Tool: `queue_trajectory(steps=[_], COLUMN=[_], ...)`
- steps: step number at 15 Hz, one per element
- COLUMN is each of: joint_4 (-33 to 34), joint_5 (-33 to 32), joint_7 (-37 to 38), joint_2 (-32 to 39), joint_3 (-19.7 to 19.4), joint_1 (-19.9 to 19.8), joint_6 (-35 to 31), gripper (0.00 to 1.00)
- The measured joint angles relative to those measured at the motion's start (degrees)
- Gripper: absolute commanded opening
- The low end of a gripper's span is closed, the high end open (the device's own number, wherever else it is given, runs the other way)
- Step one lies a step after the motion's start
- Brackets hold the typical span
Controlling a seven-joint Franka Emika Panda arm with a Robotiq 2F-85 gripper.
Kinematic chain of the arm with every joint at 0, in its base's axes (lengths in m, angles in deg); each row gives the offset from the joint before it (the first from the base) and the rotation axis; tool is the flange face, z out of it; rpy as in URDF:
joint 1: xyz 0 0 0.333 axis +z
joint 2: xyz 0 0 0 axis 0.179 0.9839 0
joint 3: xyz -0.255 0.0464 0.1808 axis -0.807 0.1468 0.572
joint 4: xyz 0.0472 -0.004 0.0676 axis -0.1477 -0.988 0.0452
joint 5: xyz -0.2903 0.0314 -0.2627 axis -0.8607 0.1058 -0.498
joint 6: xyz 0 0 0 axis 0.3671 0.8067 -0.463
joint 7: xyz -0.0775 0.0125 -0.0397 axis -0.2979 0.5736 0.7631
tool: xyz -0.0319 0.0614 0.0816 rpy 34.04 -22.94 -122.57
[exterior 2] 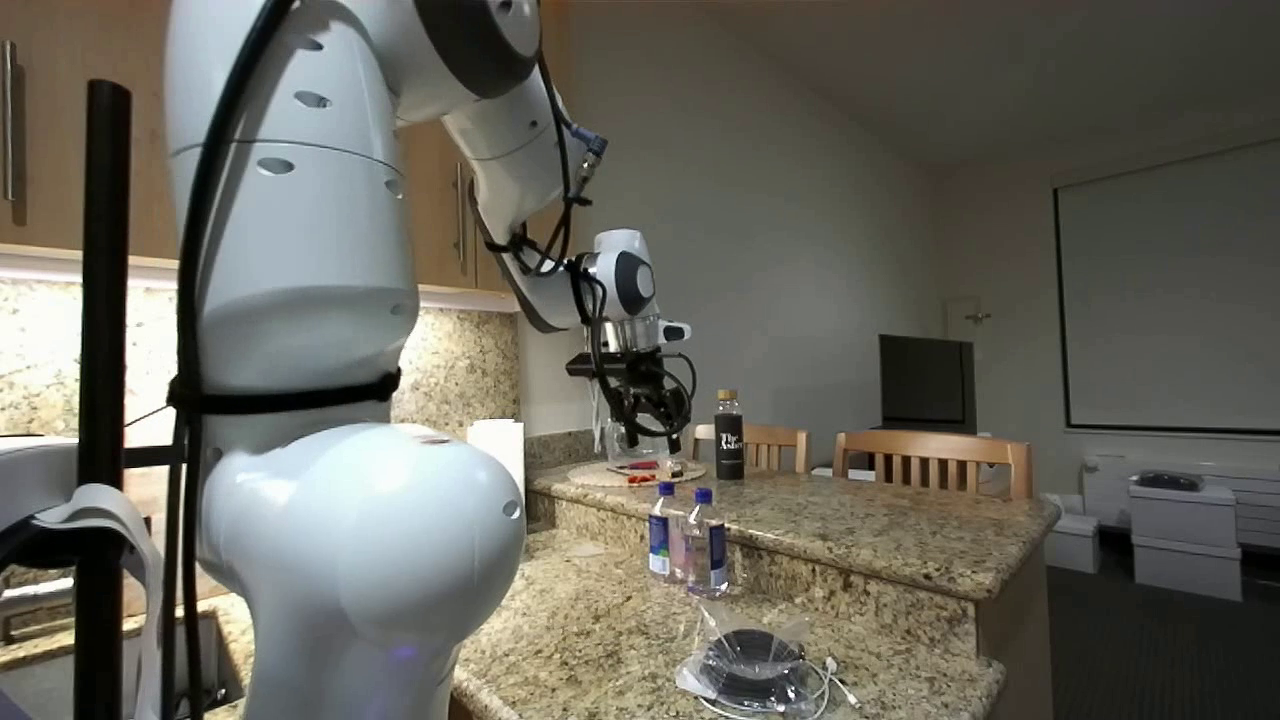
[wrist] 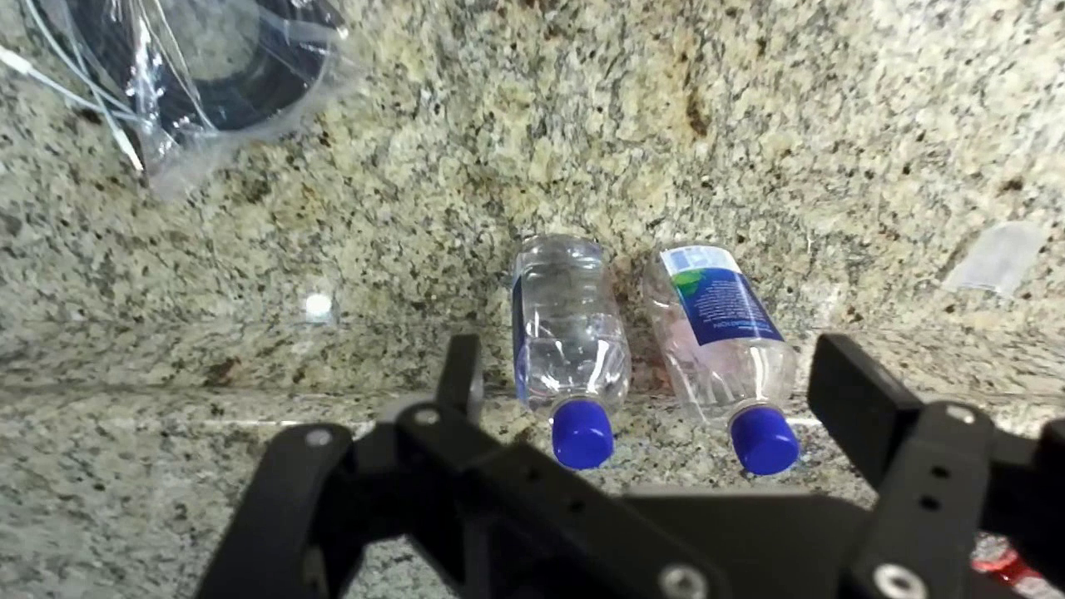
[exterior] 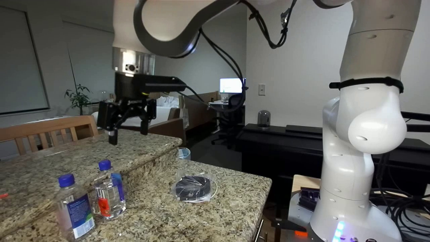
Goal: Put the full water bottle in between the tape and the empty one on the top part of the counter
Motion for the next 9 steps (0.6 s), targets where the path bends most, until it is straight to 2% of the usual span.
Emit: queue_trajectory(steps=[4,9], joint_4=[6.5,15.7], joint_5=[-12.4,-14.0], joint_7=[8.3,9.8], joint_2=[9.2,19.3], joint_3=[-0.2,-4.9], joint_1=[2.7,6.4], joint_6=[-0.8,-0.7], gripper=[1.0,1.0])
